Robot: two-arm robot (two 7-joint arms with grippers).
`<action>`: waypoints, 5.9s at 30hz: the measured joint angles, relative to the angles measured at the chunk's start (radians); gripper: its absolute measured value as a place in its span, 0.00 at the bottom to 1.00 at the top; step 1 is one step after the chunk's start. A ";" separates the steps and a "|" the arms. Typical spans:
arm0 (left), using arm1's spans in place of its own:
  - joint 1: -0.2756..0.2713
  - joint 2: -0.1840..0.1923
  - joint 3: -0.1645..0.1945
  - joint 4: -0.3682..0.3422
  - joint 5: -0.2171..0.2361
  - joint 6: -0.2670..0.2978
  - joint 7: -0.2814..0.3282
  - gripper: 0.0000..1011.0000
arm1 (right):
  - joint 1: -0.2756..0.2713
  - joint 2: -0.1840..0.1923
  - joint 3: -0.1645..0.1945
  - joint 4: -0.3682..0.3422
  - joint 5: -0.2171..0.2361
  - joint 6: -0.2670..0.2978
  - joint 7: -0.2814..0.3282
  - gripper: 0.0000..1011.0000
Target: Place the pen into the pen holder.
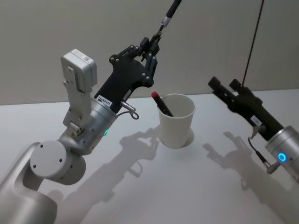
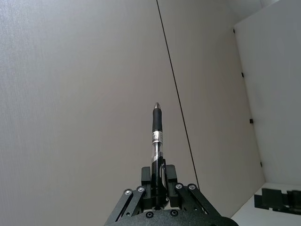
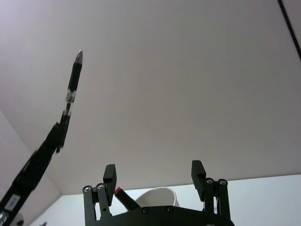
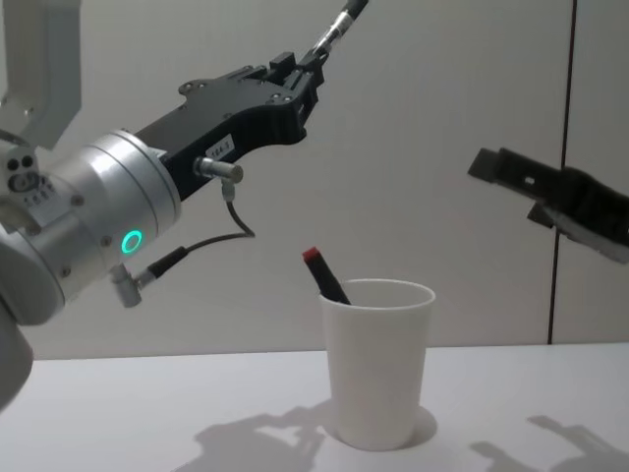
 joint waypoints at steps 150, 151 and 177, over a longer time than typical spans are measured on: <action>0.025 0.000 0.005 -0.006 -0.019 -0.017 0.004 0.18 | 0.356 -0.170 -0.151 0.097 0.351 0.205 -0.242 0.99; 0.025 0.000 0.005 -0.006 -0.019 -0.017 0.004 0.18 | 0.356 -0.170 -0.152 0.098 0.350 0.203 -0.242 0.99; 0.025 0.000 0.005 -0.006 -0.019 -0.017 0.004 0.18 | 0.357 -0.167 -0.159 0.102 0.341 0.186 -0.245 0.90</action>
